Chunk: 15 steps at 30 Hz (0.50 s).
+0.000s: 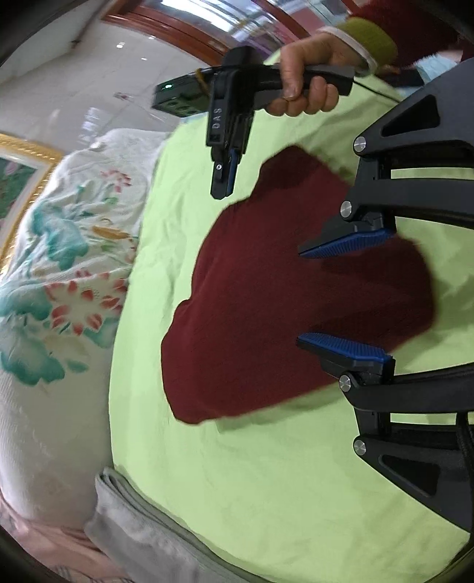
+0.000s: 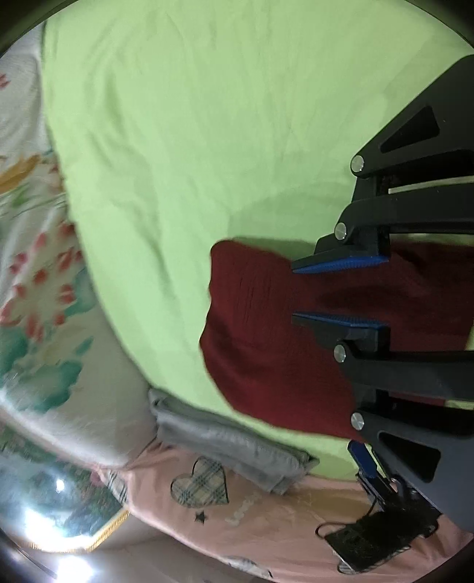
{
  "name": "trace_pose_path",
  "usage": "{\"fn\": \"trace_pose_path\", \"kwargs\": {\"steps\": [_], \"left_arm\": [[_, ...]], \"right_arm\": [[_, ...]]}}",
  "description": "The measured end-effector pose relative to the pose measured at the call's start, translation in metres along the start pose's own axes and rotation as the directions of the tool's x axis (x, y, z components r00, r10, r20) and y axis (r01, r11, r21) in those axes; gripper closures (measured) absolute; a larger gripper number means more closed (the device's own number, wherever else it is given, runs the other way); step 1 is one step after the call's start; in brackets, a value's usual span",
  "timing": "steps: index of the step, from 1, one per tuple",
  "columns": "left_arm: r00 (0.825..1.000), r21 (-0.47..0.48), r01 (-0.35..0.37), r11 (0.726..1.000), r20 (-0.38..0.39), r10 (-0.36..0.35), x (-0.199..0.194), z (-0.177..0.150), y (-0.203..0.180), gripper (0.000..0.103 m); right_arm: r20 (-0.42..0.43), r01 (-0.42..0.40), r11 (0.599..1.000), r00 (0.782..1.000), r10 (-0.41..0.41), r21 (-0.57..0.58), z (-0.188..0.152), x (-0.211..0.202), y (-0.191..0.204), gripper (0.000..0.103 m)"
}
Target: Fold large clothes
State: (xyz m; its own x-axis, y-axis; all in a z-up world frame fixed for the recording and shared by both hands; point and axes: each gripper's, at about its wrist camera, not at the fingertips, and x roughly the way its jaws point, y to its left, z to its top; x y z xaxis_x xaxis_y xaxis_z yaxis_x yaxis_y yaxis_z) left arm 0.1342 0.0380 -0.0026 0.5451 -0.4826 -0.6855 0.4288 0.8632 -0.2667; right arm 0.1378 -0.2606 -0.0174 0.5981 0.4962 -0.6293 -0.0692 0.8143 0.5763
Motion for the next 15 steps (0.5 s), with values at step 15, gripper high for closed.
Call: {"fn": "trace_pose_path", "kwargs": {"steps": [15], "left_arm": [[0.953,0.048,-0.302,0.952,0.020,0.301,0.002,-0.062,-0.027,0.050]], "right_arm": [[-0.113,-0.149,0.986,0.984,0.140,-0.080,-0.052,0.030,0.060,0.080]]}}
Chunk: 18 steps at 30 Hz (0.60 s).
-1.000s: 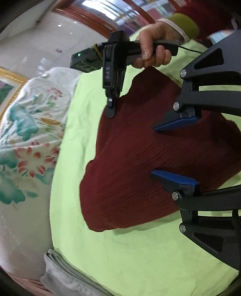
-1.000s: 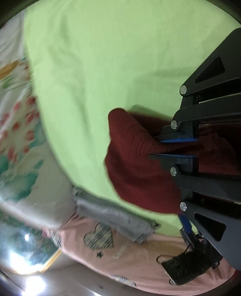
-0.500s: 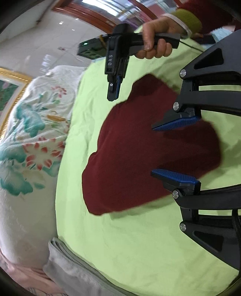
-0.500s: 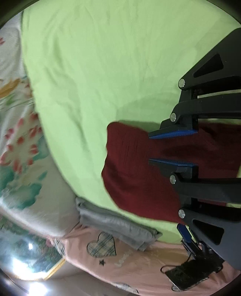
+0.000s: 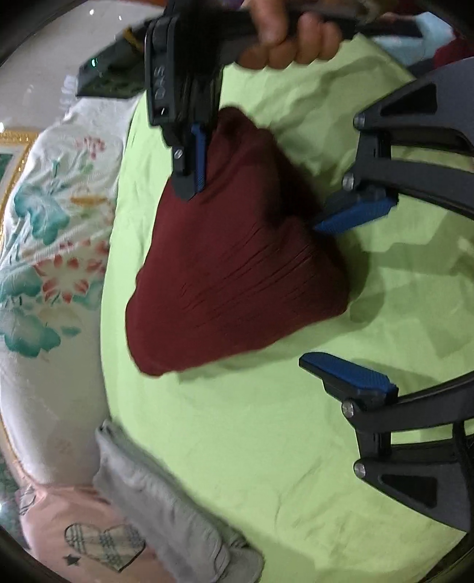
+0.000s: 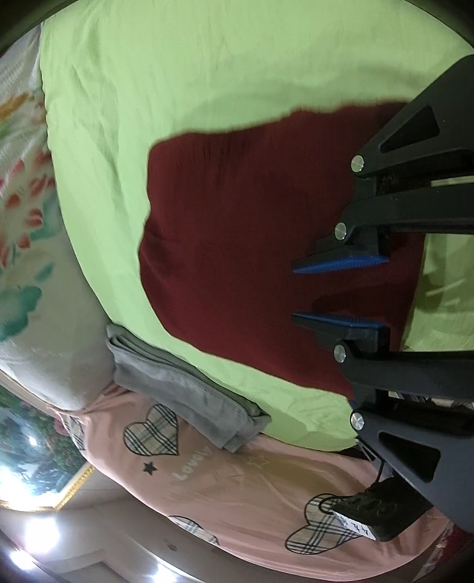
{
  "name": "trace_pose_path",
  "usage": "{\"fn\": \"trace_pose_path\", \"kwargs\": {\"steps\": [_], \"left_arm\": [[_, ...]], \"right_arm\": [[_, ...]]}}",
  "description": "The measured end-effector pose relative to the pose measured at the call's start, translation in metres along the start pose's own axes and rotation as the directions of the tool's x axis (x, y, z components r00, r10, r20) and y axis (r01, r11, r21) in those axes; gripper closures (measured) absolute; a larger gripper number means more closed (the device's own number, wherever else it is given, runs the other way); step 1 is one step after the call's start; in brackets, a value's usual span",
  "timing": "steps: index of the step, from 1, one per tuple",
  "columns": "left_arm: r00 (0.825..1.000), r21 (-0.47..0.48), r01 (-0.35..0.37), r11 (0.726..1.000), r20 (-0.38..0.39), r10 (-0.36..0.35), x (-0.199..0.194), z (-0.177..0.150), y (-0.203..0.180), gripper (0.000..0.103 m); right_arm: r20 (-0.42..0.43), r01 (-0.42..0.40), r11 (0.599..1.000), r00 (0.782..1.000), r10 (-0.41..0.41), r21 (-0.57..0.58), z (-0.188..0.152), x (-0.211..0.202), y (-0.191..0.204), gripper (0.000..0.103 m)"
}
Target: Fold large clothes
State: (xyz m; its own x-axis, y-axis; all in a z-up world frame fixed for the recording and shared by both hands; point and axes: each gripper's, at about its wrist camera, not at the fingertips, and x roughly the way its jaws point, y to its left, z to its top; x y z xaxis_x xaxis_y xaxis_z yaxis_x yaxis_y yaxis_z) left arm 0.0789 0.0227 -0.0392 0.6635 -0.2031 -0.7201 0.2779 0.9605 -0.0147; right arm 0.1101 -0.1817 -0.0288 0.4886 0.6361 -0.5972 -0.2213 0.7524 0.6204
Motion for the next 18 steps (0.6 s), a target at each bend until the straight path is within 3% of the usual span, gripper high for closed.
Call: {"fn": "trace_pose_path", "kwargs": {"steps": [1,3,4,6,10,14,18], "left_arm": [[1.000,-0.008,-0.002,1.000,0.006,0.002,0.000,0.001,0.002,0.064],[1.000,-0.030,0.007,1.000,0.015,-0.007,0.001,0.000,0.009,0.080],[1.000,-0.026,-0.014,1.000,0.014,0.015,0.001,-0.002,0.012,0.082],[0.999,-0.018,-0.036,0.999,0.001,0.036,0.004,-0.006,0.015,0.084],[1.000,-0.056,-0.005,0.998,-0.020,0.004,0.009,-0.011,0.023,0.084],[0.996,-0.026,0.080,0.996,-0.043,-0.081,-0.002,-0.009,0.019,0.077],[0.983,-0.008,0.185,0.983,0.016,-0.184,-0.034,0.002,0.023,0.076]], "right_arm": [[-0.002,-0.005,1.000,1.000,0.005,-0.006,-0.001,0.002,0.003,0.080],[-0.005,0.001,1.000,1.000,-0.001,-0.007,-0.003,0.005,0.003,0.080],[-0.012,0.017,1.000,1.000,-0.017,0.003,-0.004,0.008,-0.001,0.080],[-0.029,0.045,0.999,0.999,-0.044,0.028,-0.008,0.012,-0.012,0.081],[-0.046,0.036,0.997,0.998,-0.033,0.073,-0.021,0.019,-0.031,0.084],[-0.039,0.031,0.996,0.999,-0.028,0.084,-0.022,0.011,-0.033,0.085],[-0.012,0.038,0.996,0.999,-0.038,0.081,-0.018,-0.006,-0.029,0.082]]}}
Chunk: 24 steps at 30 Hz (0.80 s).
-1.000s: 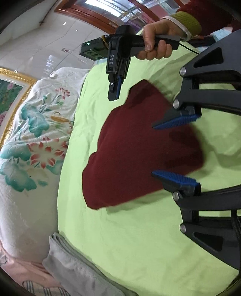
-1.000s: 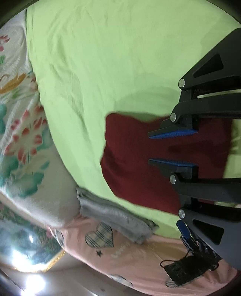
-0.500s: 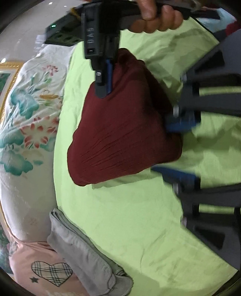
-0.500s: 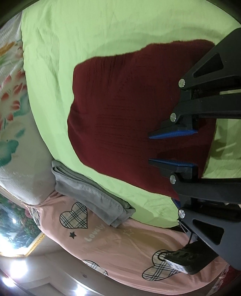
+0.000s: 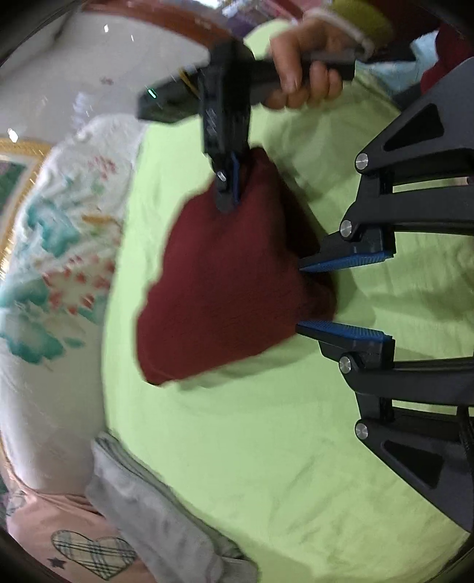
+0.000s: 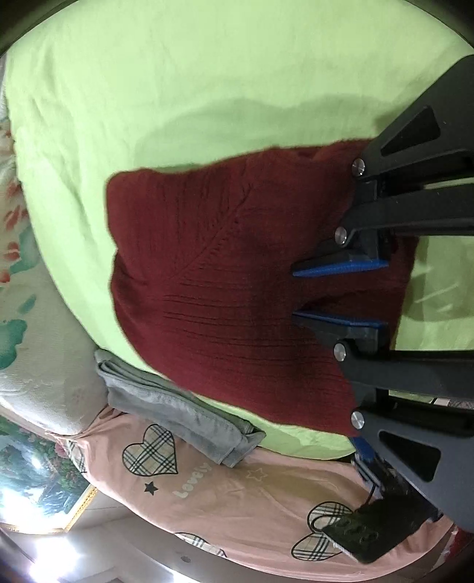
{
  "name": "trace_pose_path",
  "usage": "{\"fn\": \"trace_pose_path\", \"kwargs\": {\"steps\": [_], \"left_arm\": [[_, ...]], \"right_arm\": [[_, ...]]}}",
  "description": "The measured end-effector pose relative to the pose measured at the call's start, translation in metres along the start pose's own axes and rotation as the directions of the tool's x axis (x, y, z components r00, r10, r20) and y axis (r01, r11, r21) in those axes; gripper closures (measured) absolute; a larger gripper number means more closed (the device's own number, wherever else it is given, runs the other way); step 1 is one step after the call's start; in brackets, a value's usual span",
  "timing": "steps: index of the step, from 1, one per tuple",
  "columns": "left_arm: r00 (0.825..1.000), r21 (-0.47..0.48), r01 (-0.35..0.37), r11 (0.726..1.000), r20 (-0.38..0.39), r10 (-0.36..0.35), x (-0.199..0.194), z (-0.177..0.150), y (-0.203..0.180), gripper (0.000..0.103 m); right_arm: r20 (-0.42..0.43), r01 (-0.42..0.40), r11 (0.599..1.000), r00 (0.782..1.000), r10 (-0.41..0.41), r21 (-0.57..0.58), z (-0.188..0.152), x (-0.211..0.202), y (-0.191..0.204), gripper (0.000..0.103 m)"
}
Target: Fold large clothes
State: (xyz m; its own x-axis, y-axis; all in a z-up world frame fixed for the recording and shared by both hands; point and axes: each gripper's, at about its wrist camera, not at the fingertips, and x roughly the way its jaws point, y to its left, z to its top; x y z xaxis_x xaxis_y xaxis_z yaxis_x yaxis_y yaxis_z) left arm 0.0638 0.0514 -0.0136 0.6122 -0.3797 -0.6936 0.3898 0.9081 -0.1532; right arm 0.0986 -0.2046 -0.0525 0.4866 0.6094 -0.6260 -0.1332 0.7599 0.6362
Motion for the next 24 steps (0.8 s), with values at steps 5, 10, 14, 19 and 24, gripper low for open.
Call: {"fn": "trace_pose_path", "kwargs": {"steps": [5,10,14,19,24], "left_arm": [[0.986,0.030,0.147,0.989,0.071,-0.149,-0.007,0.037,-0.010,0.077],[0.975,0.048,0.219,0.975,-0.058,-0.216,0.047,0.046,-0.016,0.085],[0.967,0.050,0.188,0.981,-0.187,-0.175,0.086,0.018,-0.010,0.103],[0.963,-0.014,0.210,0.978,-0.169,-0.209,0.086,0.007,-0.002,0.103],[0.969,-0.025,0.192,0.981,-0.153,-0.194,0.086,0.003,-0.006,0.103]], "right_arm": [[0.035,-0.021,1.000,0.999,0.022,-0.013,0.005,-0.012,0.011,0.082],[0.032,0.000,1.000,0.999,0.000,-0.003,0.006,-0.008,0.008,0.082],[0.014,0.057,0.998,0.998,-0.058,0.019,0.001,-0.002,-0.010,0.082],[-0.001,0.031,0.998,1.000,-0.031,0.061,-0.007,0.003,-0.031,0.085],[0.021,0.033,0.999,0.999,-0.033,0.025,0.004,-0.007,-0.013,0.082]]}}
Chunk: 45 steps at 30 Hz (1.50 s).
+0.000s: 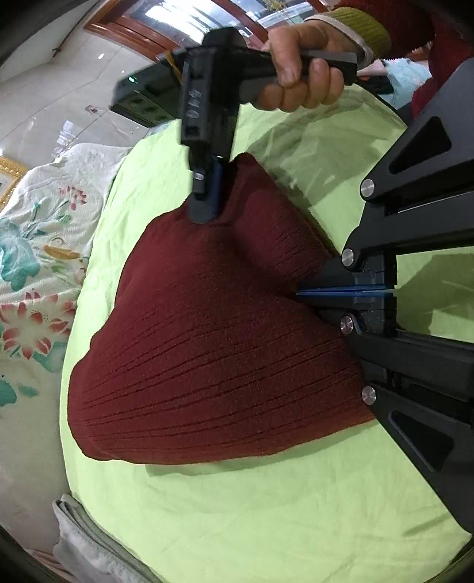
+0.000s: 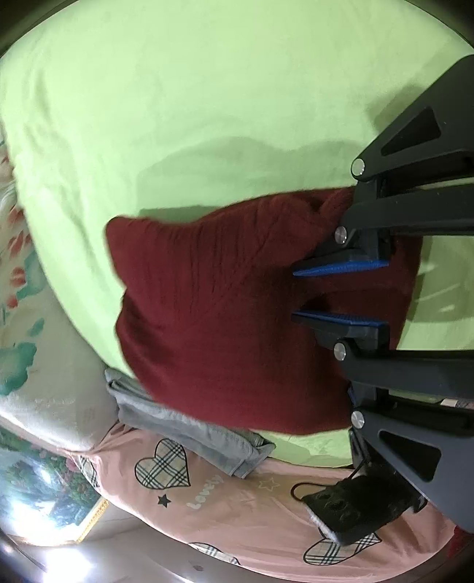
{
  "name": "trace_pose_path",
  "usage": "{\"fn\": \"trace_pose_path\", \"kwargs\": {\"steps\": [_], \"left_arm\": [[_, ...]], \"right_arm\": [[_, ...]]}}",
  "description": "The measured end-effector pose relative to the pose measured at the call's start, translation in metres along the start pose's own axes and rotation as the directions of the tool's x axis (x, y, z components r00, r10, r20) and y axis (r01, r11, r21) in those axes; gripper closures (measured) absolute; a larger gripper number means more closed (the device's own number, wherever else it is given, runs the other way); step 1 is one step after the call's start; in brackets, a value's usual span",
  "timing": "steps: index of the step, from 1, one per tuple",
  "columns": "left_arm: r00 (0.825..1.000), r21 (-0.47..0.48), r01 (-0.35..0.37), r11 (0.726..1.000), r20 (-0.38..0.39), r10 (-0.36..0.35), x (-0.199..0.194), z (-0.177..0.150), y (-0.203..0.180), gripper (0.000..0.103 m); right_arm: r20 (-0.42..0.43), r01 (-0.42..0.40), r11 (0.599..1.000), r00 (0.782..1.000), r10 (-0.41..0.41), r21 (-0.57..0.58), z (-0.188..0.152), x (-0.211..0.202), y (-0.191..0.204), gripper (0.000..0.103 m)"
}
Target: Fold large clothes
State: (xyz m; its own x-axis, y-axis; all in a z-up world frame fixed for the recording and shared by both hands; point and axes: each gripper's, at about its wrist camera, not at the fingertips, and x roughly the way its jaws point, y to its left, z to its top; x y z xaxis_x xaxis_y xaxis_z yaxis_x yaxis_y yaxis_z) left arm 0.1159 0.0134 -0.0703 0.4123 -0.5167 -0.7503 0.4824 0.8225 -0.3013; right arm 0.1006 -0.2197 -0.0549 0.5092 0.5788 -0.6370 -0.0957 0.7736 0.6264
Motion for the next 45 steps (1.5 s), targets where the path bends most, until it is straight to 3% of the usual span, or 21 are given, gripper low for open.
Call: {"fn": "trace_pose_path", "kwargs": {"steps": [5,7,11,14,17,20,27,31,34,41,42,45], "left_arm": [[0.998,-0.041,0.062,0.997,0.035,-0.060,-0.030,0.008,-0.004,0.101],[0.995,-0.028,0.054,0.998,0.088,-0.051,-0.048,0.017,-0.007,0.090],[0.987,-0.066,0.038,0.997,0.157,-0.027,-0.058,0.040,0.005,0.087],[0.991,-0.105,0.027,0.994,0.130,-0.013,-0.042,0.047,0.022,0.088],[0.995,-0.092,0.018,0.996,0.103,-0.008,-0.030,0.041,0.022,0.091],[0.996,-0.095,0.010,0.995,0.088,-0.002,-0.023,0.041,0.025,0.092],[0.997,-0.092,-0.009,0.996,0.082,0.016,-0.021,0.043,0.027,0.093],[0.996,-0.086,-0.045,0.995,0.077,0.052,-0.018,0.044,0.023,0.095],[0.994,-0.097,-0.073,0.993,0.072,0.080,-0.018,0.043,0.020,0.096],[0.989,-0.156,-0.126,0.980,0.063,0.137,-0.038,0.041,0.014,0.096],[0.986,-0.163,-0.144,0.976,0.062,0.156,-0.042,0.040,0.012,0.095],[0.971,-0.188,-0.219,0.957,0.050,0.232,-0.051,0.036,0.006,0.078]], "right_arm": [[0.057,-0.029,0.999,0.998,0.031,-0.034,0.031,-0.010,0.019,0.082],[0.067,-0.010,0.999,0.998,0.013,-0.052,0.045,-0.008,0.024,0.082],[0.063,0.025,0.999,0.998,-0.022,-0.048,0.068,0.011,0.025,0.082],[0.050,0.073,0.997,0.996,-0.072,-0.038,0.075,0.027,0.018,0.082],[-0.013,0.117,0.993,0.993,-0.117,0.000,0.072,0.049,-0.003,0.082],[0.007,0.094,0.995,0.995,-0.095,0.023,0.068,0.046,-0.012,0.082],[0.070,0.061,0.998,0.996,-0.060,-0.019,0.040,-0.002,0.008,0.080],[0.010,0.159,0.987,0.987,-0.159,0.002,0.020,0.006,-0.013,0.079],[0.018,0.140,0.988,0.990,-0.141,0.059,0.018,0.002,-0.024,0.079],[0.073,0.096,0.995,0.993,-0.098,0.029,0.007,-0.029,-0.001,0.078],[0.076,0.092,0.995,0.993,-0.094,0.026,0.006,-0.030,0.001,0.078],[0.079,0.084,0.996,0.993,-0.084,0.007,-0.002,-0.037,0.010,0.077]]}}
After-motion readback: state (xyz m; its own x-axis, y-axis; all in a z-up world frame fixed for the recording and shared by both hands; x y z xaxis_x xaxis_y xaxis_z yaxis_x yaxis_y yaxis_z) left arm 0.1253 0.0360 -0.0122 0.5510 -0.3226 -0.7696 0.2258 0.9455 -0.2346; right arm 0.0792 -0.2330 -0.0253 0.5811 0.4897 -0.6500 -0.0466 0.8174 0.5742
